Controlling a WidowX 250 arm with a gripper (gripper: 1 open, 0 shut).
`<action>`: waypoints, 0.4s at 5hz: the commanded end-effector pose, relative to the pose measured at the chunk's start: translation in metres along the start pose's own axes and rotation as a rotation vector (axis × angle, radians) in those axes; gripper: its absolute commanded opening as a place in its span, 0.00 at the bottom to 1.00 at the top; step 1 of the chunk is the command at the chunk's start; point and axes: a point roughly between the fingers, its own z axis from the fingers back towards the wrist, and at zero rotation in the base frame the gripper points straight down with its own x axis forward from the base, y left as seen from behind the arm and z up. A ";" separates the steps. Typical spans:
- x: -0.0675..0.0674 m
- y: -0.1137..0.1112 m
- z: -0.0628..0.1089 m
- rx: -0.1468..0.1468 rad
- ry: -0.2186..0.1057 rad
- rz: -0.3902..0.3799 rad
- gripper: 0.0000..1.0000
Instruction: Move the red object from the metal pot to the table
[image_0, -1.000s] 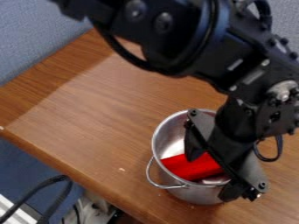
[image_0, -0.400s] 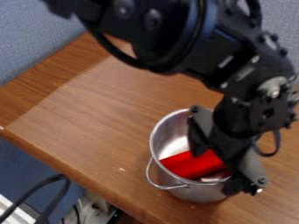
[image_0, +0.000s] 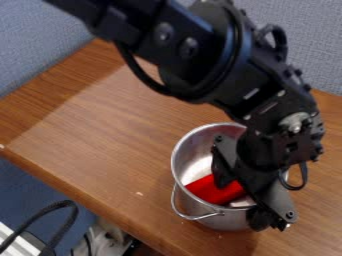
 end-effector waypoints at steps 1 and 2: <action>0.004 0.006 -0.006 0.014 -0.014 0.001 1.00; 0.004 0.007 -0.012 0.015 -0.008 0.003 1.00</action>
